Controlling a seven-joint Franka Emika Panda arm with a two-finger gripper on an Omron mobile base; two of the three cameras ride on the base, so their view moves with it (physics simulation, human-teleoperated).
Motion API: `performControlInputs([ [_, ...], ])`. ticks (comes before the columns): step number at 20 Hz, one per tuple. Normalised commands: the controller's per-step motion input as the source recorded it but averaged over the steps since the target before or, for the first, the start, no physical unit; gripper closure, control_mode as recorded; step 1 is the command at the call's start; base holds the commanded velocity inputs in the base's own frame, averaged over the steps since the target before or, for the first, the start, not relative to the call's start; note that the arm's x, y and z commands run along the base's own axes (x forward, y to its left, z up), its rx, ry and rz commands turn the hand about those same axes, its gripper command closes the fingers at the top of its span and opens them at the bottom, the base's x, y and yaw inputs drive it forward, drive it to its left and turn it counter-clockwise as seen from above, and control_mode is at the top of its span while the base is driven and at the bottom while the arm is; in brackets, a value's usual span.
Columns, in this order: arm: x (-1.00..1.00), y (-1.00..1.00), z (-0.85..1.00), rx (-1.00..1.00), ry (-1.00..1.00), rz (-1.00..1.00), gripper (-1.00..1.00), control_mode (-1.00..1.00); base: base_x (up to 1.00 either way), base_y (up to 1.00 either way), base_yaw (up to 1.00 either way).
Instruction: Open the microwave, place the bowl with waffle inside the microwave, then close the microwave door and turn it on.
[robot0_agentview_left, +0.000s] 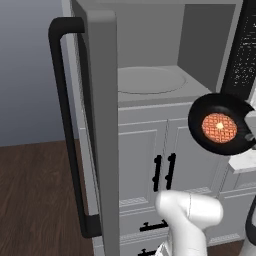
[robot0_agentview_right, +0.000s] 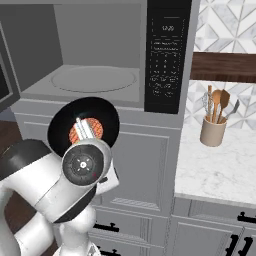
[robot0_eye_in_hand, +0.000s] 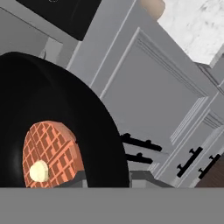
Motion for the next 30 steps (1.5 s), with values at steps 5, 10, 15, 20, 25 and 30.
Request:
performControlInputs([
  [5,0.15,0.7,0.64,-0.04,0.17,0.01,1.0,-1.0,0.0,0.0,0.0],
  [10,0.32,0.36,0.46,-0.01,0.1,0.0,1.0,-1.0,0.0,0.0,0.0],
  [15,0.16,0.2,0.42,0.0,0.0,0.0,1.0,-1.0,0.0,0.0,0.0],
  [20,0.2,0.39,0.3,0.0,-0.02,0.0,1.0,-1.0,0.0,0.0,0.0],
  [25,0.41,0.45,0.02,0.0,-0.09,0.0,1.0,-1.0,0.0,0.0,0.0],
  [30,0.61,0.41,0.01,0.0,-0.08,-0.04,1.0,-1.0,0.0,0.0,0.0],
])
